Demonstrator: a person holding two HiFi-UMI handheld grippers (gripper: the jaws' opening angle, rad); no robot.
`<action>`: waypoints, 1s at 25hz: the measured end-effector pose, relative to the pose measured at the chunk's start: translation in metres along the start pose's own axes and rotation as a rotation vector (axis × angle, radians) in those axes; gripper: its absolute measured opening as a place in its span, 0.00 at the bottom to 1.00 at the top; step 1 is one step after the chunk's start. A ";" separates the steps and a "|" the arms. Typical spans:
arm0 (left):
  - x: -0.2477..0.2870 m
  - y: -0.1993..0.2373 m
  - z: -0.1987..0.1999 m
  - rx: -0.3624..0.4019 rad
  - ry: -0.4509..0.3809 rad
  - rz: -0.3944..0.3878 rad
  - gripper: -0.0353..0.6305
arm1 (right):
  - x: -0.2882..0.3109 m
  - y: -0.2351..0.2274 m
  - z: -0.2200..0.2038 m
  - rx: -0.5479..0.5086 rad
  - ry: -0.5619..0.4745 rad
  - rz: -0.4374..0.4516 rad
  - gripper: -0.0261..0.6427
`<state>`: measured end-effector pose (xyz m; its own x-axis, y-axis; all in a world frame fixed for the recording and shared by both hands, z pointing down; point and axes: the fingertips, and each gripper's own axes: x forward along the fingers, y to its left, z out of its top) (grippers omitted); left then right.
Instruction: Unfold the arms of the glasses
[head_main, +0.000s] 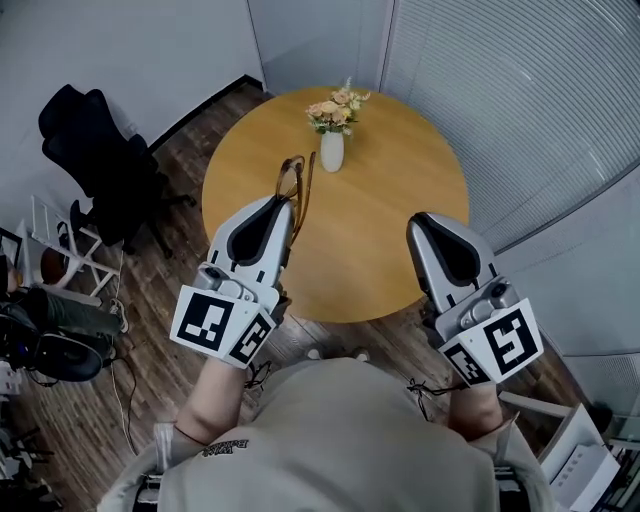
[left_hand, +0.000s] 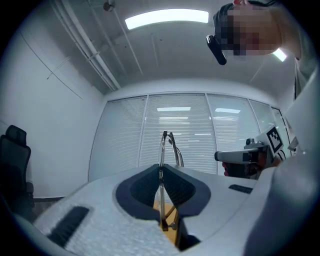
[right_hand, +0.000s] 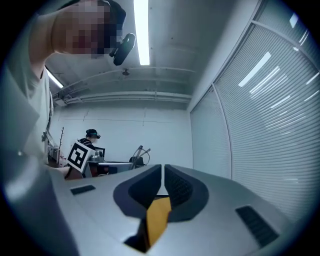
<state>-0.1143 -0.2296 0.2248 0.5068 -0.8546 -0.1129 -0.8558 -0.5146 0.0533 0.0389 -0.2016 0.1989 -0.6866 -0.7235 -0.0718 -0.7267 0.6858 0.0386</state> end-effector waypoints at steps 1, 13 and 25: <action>-0.001 0.003 -0.003 -0.004 0.006 0.007 0.11 | 0.000 0.001 -0.005 0.007 0.009 0.005 0.10; -0.014 0.008 -0.020 -0.047 0.043 0.023 0.11 | -0.008 0.009 -0.037 0.078 0.069 0.008 0.10; -0.031 -0.001 -0.024 -0.053 0.055 0.011 0.11 | 0.002 0.020 -0.011 0.020 0.016 0.006 0.10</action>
<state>-0.1266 -0.2042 0.2519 0.5037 -0.8620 -0.0573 -0.8553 -0.5069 0.1074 0.0231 -0.1898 0.2101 -0.6910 -0.7208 -0.0554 -0.7225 0.6911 0.0194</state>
